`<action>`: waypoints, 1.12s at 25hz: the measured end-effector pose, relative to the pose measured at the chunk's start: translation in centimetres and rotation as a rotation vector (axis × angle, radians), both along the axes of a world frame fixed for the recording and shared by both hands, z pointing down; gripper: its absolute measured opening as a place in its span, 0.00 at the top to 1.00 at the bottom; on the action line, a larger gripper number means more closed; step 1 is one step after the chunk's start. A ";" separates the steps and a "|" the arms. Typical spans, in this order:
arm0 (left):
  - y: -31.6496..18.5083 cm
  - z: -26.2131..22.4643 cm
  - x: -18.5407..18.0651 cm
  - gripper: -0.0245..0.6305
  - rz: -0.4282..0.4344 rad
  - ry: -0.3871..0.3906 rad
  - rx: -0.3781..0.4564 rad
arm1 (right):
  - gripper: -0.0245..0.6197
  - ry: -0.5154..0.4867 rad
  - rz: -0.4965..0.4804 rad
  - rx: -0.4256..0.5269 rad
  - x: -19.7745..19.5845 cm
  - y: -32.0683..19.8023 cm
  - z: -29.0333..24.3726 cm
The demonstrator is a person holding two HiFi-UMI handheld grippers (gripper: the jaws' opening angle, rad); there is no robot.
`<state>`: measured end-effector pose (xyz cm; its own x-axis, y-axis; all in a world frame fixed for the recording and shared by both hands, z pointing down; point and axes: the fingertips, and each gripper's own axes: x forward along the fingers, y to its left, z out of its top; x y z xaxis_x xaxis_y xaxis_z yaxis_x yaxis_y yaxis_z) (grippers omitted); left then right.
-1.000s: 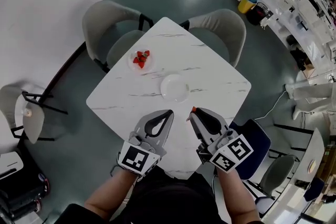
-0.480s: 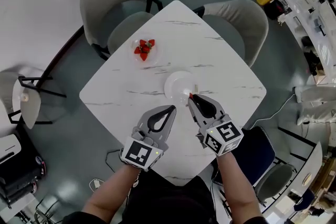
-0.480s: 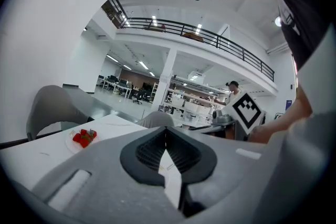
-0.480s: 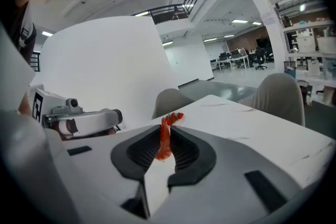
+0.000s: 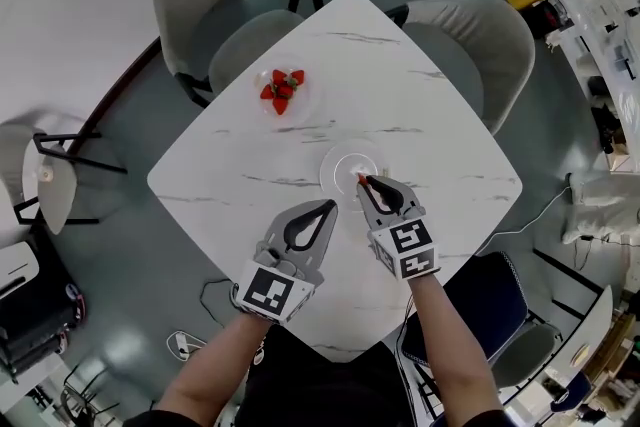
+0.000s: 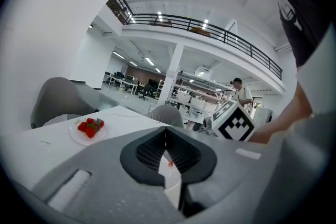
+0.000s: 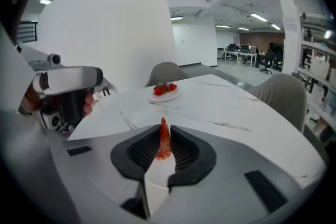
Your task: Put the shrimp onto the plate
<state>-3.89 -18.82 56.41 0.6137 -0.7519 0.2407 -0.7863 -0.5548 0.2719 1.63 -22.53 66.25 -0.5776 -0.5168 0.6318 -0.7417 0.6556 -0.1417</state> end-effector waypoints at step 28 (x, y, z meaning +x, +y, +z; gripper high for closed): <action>-0.4 1.7 -0.9 0.95 -0.013 -0.027 -0.040 | 0.85 0.278 -0.141 0.002 -1.4 -1.7 3.3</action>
